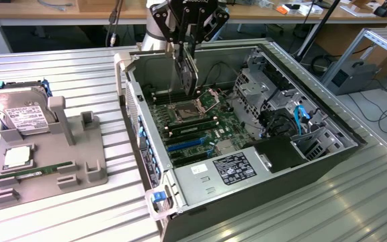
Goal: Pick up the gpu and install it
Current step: 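Pick up the gpu and move the gpu toward the slot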
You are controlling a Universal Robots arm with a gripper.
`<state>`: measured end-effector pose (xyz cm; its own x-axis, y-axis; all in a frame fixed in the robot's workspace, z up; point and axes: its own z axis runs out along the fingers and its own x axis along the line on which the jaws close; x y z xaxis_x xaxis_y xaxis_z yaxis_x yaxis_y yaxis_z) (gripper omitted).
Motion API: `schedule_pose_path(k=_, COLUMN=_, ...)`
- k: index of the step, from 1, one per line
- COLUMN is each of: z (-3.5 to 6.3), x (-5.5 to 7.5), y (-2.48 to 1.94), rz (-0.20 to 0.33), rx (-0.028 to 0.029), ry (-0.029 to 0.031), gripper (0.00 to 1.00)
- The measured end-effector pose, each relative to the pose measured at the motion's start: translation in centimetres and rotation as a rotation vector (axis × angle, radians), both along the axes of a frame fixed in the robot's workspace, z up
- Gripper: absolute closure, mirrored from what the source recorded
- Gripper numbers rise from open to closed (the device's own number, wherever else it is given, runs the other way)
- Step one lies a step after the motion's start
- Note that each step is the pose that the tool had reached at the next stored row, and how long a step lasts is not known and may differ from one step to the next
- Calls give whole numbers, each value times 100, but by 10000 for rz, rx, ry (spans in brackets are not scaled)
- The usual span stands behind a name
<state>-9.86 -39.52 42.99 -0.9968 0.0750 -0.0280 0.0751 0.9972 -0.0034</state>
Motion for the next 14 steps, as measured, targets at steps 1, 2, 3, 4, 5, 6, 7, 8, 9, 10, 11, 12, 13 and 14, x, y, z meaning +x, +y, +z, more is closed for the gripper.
schedule_pose_path(k=1, z=0, x=7, y=0, rz=1, rx=1, ry=0, gripper=73)
schedule_pose_path(k=2, z=0, x=27, y=0, rz=1, rx=0, ry=0, gripper=73)
schedule_pose_path(k=3, z=0, x=40, y=0, rz=0, rx=0, ry=0, gripper=73)
schedule_pose_path(k=4, z=0, x=59, y=0, rz=0, rx=0, ry=0, gripper=73)
schedule_pose_path(k=5, z=0, x=73, y=0, rz=0, rx=1, ry=0, gripper=73)
schedule_pose_path(k=6, z=0, x=85, y=0, rz=0, rx=1, ry=0, gripper=73)
schedule_pose_path(k=7, z=0, x=104, y=0, rz=0, rx=1, ry=0, gripper=73)
schedule_pose_path(k=8, z=0, x=118, y=0, rz=0, rx=0, ry=0, gripper=73)
schedule_pose_path(k=9, z=0, x=134, y=0, rz=1, rx=1, ry=0, gripper=73)
schedule_pose_path(k=10, z=0, x=147, y=0, rz=1, rx=1, ry=0, gripper=73)
schedule_pose_path(k=11, z=0, x=164, y=0, rz=0, rx=0, ry=0, gripper=73)
schedule_pose_path(k=12, z=0, x=189, y=0, rz=0, rx=0, ry=0, gripper=73)
schedule_pose_path(k=13, z=0, x=201, y=0, rz=0, rx=1, ry=0, gripper=73)
schedule_pose_path(k=14, z=0, x=217, y=0, rz=0, rx=1, ry=0, gripper=73)
